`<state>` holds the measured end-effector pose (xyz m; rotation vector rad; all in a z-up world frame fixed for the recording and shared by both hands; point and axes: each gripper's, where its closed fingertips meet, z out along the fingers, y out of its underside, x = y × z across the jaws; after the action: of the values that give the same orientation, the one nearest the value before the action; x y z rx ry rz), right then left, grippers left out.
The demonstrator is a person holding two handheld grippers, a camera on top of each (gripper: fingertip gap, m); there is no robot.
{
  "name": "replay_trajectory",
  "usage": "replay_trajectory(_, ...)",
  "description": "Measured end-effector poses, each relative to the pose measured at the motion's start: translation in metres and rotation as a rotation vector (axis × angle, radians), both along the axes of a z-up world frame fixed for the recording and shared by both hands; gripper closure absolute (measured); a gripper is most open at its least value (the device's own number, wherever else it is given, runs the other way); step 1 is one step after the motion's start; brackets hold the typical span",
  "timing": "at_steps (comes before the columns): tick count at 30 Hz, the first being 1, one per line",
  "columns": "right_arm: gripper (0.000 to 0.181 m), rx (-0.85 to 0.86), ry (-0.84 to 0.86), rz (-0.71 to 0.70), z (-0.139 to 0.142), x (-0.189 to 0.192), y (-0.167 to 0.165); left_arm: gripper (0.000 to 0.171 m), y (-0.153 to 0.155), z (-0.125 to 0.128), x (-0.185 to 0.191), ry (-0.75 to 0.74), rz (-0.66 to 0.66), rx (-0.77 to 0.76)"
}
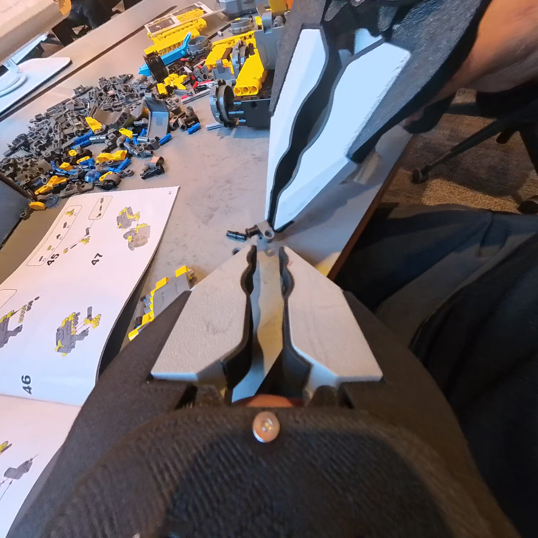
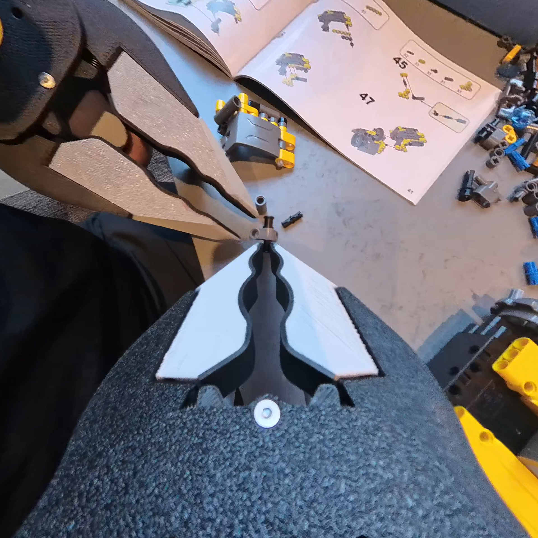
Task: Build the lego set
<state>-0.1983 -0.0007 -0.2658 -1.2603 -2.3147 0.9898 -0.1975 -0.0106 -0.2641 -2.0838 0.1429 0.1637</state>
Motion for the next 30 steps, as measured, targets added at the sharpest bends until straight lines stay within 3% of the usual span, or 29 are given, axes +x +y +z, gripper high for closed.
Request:
replay_trajectory(17,0.177,0.037,-0.062,-0.071,-0.005,-0.006,0.028,0.154,0.0,0.0,0.001,-0.003,-0.008,-0.001)
replay_trajectory(30,0.163,0.047,-0.065,-0.085,-0.007,-0.003,0.032,0.153,0.0,0.0,0.001,-0.006,-0.014,0.004)
